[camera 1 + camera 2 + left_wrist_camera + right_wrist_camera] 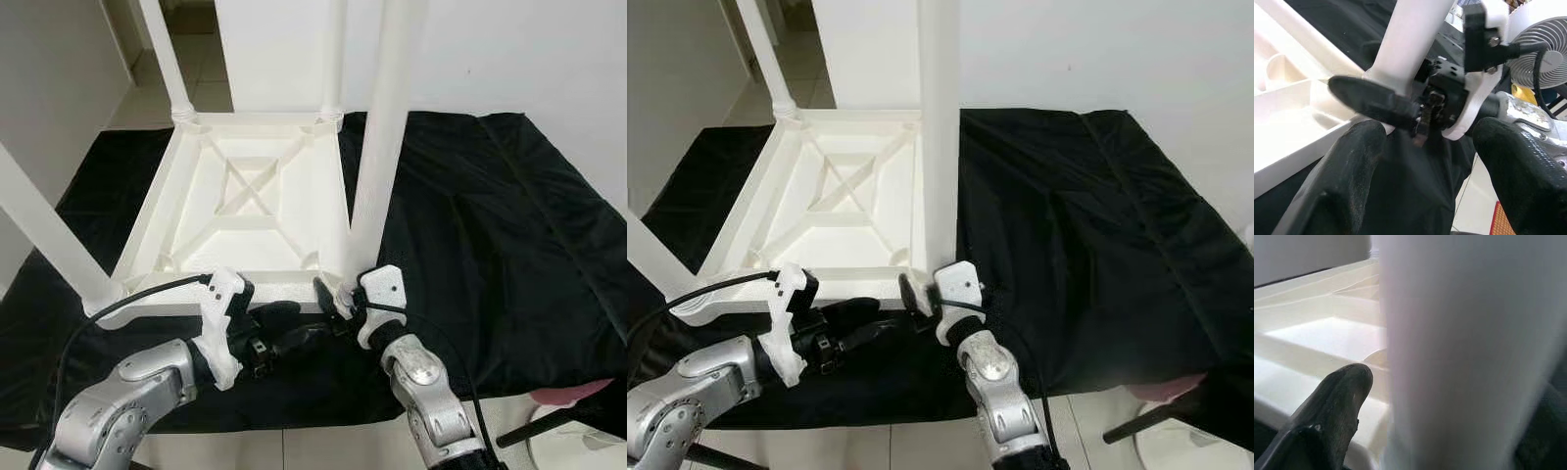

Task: Building children table

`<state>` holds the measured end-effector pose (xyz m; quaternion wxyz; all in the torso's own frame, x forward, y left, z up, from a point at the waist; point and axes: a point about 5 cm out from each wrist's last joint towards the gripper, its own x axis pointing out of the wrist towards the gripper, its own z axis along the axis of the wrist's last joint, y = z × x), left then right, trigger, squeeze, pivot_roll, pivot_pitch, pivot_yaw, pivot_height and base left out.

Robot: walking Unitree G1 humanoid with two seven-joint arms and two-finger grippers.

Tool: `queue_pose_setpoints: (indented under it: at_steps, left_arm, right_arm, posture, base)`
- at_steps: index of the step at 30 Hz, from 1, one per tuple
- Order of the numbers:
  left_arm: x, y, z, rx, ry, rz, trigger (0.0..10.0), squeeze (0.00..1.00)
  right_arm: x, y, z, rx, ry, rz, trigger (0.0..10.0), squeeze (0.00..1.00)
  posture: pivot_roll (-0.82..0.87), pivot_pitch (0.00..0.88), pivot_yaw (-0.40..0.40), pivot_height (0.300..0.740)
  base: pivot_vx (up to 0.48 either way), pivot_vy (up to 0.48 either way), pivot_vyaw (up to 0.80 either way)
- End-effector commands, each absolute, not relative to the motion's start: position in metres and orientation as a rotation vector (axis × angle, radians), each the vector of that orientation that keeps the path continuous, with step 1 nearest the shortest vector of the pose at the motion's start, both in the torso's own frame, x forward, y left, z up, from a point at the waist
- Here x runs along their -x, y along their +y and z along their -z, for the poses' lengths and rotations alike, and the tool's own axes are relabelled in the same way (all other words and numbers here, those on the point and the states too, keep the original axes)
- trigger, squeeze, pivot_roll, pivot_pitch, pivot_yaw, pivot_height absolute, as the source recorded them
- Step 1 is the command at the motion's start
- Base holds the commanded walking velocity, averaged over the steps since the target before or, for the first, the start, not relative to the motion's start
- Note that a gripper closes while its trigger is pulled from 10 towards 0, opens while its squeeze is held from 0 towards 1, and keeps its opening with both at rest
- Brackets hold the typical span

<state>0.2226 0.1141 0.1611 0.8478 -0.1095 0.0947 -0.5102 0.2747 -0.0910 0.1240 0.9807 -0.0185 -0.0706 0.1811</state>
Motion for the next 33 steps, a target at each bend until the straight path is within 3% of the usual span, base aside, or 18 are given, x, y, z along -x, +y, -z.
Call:
queue_pose_setpoints:
  at_steps: [1, 6, 9, 18, 28, 33]
  left_arm:
    - [-0.22, 0.11, -0.161, 0.234, 0.206, 1.089, 10.0, 0.0]
    - [-0.221, 0.109, -0.162, 0.236, 0.205, 1.09, 10.0, 0.0]
    - [-0.223, 0.105, -0.163, 0.24, 0.201, 1.101, 10.0, 0.0]
    - [-0.225, 0.103, -0.164, 0.245, 0.195, 1.097, 10.0, 0.0]
    - [-0.225, 0.1, -0.164, 0.249, 0.193, 1.097, 10.0, 0.0]
    - [-0.224, 0.1, -0.163, 0.245, 0.197, 1.106, 10.0, 0.0]
  right_arm:
    - [-0.275, -0.097, -0.125, 0.025, -0.155, -0.331, 10.0, 0.0]
    - [-0.28, -0.1, -0.126, 0.027, -0.16, -0.325, 10.0, 0.0]
    - [-0.302, -0.118, -0.138, 0.045, -0.2, -0.265, 10.0, 0.0]
    - [-0.312, -0.133, -0.144, 0.051, -0.219, -0.201, 10.0, 0.0]
    - [-0.308, -0.15, -0.145, 0.032, -0.238, -0.134, 10.0, 0.0]
    - [-0.296, -0.138, -0.147, 0.018, -0.267, -0.166, 10.0, 0.0]
  posture:
    - [-0.02, 0.067, 0.047, 0.74]
    - [-0.03, 0.067, 0.054, 0.74]
    - [-0.03, 0.068, 0.059, 0.74]
    - [-0.04, 0.066, 0.064, 0.74]
    - [-0.03, 0.067, 0.065, 0.74]
    - [-0.04, 0.071, 0.071, 0.74]
  base:
    - [0.0, 0.0, 0.0]
    - [0.0, 0.0, 0.0]
    - [0.0, 0.0, 0.0]
    - [0.0, 0.0, 0.0]
    - [0.0, 0.0, 0.0]
    - [0.0, 0.0, 0.0]
